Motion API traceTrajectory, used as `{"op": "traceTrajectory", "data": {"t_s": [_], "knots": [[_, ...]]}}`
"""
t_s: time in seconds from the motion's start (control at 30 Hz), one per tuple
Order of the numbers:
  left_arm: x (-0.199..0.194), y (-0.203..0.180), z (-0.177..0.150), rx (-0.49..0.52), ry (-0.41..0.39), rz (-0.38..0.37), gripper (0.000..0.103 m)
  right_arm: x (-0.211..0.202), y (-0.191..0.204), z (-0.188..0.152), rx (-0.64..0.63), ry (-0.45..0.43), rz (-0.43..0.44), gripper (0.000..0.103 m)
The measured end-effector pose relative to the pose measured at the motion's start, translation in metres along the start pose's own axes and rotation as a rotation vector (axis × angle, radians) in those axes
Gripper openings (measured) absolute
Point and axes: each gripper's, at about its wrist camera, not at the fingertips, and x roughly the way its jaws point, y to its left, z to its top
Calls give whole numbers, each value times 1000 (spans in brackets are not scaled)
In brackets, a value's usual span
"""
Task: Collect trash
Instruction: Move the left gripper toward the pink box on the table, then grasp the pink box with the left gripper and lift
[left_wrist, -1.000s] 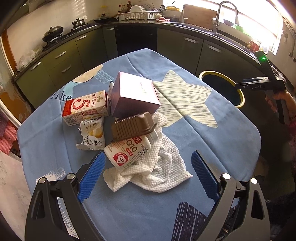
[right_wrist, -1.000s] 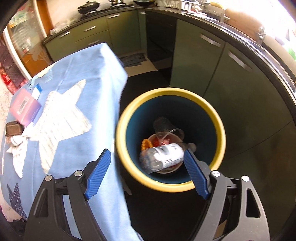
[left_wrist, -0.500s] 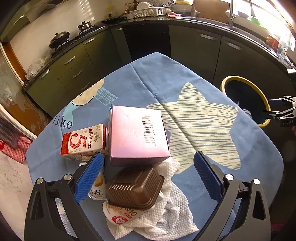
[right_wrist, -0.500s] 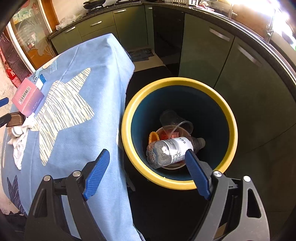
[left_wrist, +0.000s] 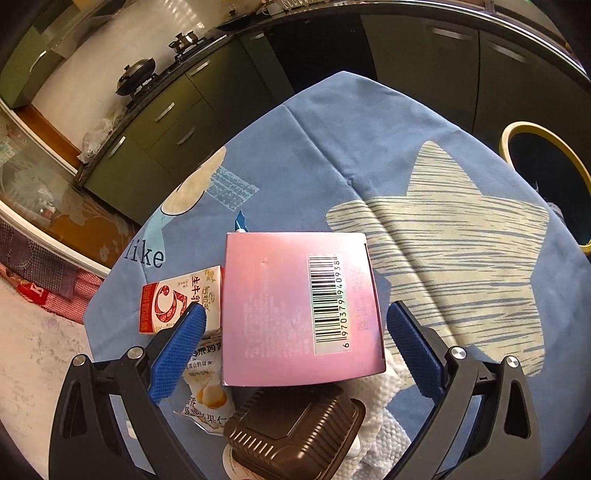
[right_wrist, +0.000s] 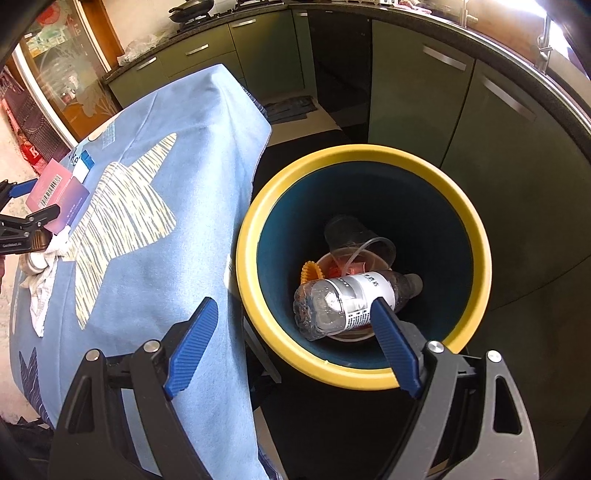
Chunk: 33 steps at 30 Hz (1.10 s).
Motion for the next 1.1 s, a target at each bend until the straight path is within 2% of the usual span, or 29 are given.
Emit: {"op": "traceTrajectory", "data": {"t_s": [0.17, 0.3, 0.5, 0.87, 0.97, 1.1], "knots": [[15, -8, 6, 23, 41, 45, 94, 4, -6, -3, 4, 6, 10, 80], [23, -8, 9, 16, 64, 54, 78, 4, -12, -7, 12, 6, 15, 80], [18, -6, 9, 20, 55, 32, 76, 4, -17, -11, 24, 4, 19, 80], [-47, -5, 14, 24, -55, -31, 76, -11, -21, -16, 35, -30, 20, 80], [-71, -23, 20, 58, -102, -84, 76, -20, -31, -22, 62, -48, 5, 80], [-99, -69, 36, 151, -167, -177, 76, -32, -49, -35, 109, -64, -21, 80]]}}
